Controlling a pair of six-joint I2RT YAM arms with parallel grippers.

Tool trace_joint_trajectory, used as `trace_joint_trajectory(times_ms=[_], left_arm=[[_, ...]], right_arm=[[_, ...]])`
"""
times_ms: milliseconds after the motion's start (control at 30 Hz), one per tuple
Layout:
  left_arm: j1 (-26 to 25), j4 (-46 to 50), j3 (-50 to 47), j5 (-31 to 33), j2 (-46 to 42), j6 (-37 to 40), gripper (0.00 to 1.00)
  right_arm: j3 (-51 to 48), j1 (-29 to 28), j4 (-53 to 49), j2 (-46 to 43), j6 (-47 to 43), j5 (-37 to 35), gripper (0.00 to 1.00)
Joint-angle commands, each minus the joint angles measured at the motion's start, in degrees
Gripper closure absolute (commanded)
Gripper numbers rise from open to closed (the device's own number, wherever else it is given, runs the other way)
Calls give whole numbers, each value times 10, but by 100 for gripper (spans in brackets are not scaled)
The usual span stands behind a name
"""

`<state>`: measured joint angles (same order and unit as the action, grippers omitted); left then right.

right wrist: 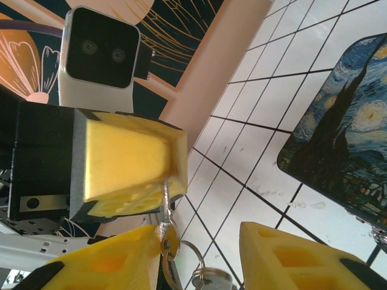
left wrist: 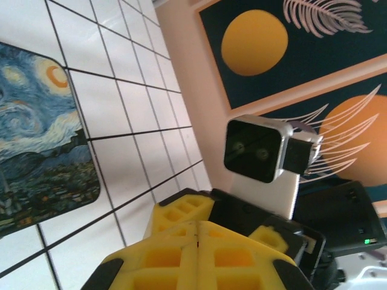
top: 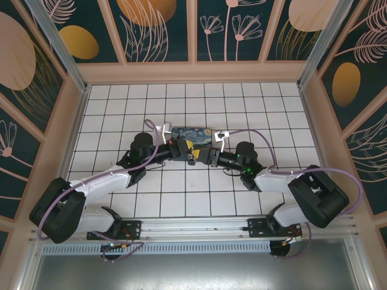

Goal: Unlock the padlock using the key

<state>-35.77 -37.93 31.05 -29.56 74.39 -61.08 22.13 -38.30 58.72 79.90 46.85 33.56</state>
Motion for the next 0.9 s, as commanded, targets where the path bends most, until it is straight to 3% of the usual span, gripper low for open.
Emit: trace_joint_trajectory(times_ms=[0, 867], left_arm=[[1, -72, -15, -11, 10, -34, 100], [1, -140, -48, 34, -2, -69, 100]], right_arm=[[12, -4, 77, 11, 24, 17, 68], [9, -10, 222, 75, 118, 16, 79]])
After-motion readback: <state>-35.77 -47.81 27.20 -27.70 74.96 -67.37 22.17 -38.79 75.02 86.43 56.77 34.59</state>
